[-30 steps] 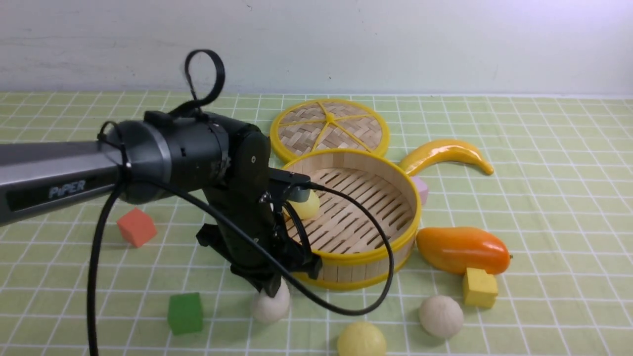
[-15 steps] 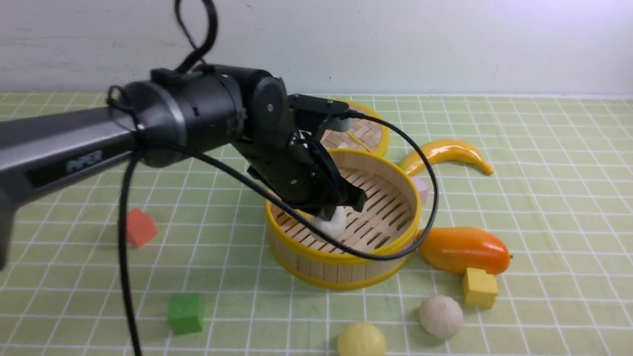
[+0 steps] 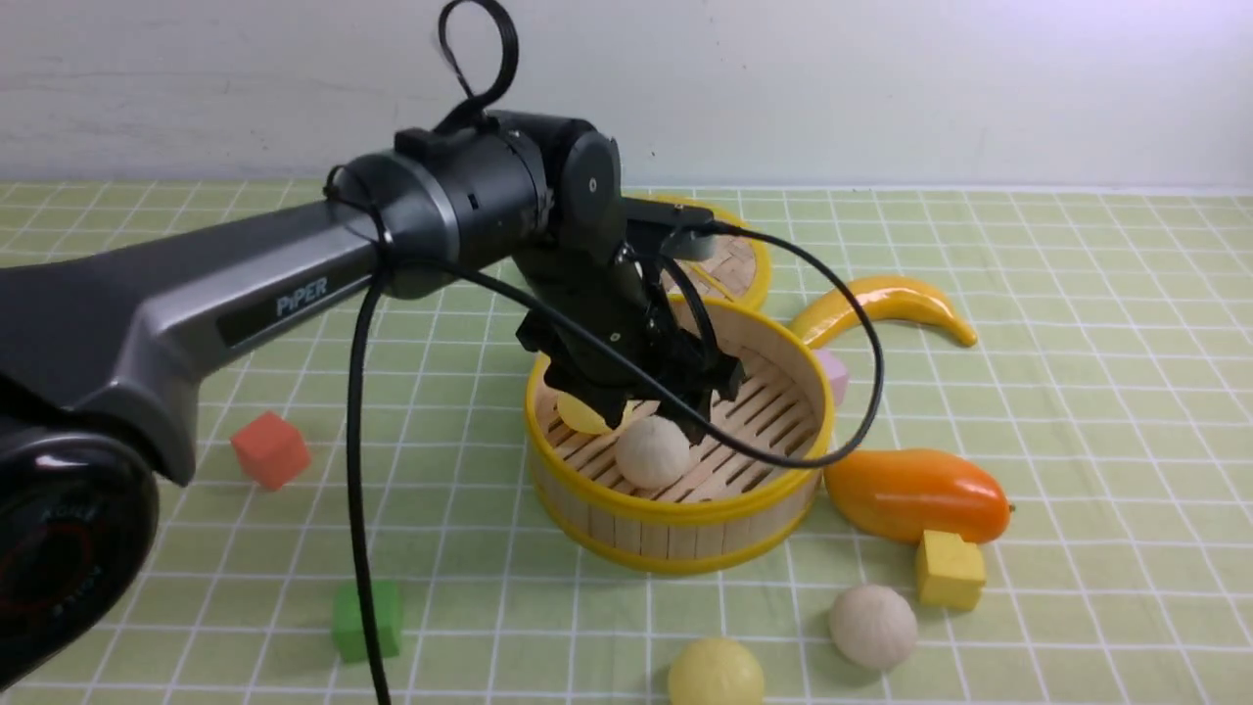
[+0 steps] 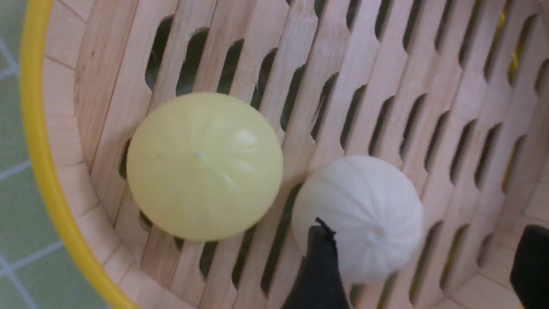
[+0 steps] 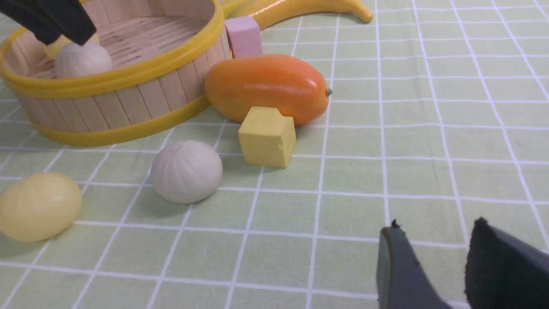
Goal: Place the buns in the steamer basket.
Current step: Use the left arm to grab a steamed stuffed bun
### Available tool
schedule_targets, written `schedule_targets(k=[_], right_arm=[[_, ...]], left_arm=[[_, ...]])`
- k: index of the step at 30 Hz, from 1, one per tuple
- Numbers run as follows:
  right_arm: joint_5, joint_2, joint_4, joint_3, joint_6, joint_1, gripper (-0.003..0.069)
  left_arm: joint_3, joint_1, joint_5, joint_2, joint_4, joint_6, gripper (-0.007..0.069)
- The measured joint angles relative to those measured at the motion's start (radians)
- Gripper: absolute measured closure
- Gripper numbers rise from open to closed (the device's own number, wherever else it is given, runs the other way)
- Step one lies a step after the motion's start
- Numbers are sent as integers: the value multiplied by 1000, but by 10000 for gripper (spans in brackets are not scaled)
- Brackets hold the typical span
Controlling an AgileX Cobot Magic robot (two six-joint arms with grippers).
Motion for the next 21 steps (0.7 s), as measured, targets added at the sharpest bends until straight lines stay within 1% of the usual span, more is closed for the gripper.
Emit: schedule_targets(k=[1,3,4,6,7,8,9,10,11,12,16,19,20,21], right_arm=[[0,0,0,0,0,0,420],[0,0,0,0,0,0,420],[0,0,0,0,0,0,420],[0,0,0,0,0,0,420],[0,0,0,0,0,0,420],[0,0,0,0,0,0,420],[0,0,0,0,0,0,420],[0,0,0,0,0,0,420],[0,0,0,0,0,0,420],[0,0,0,0,0,0,420],[0,0,0,0,0,0,420],[0,0,0,0,0,0,420],[0,0,0,0,0,0,420],[0,0,0,0,0,0,420]], left_arm=[[-6,-8,36,-21,3,-7,90],[4,-30,90,-69,14,-15,159],[7,-34,94,-74,16,-16,181],[66,-101,131,-135,20,-18,365],[71,-108,134,-139,20,-17,365],[101,-142,147,-152,20,-12,442],[147,-196,161,-160,18,5,570],[173,-228,164,-158,17,20,617],[193,-255,164,-151,17,34,638],[210,-280,162,-137,25,54,638],[220,-290,141,-112,51,60,631],[220,-279,135,-95,77,60,566],[220,-274,135,-93,79,60,534],[220,-271,133,-91,80,60,487]])
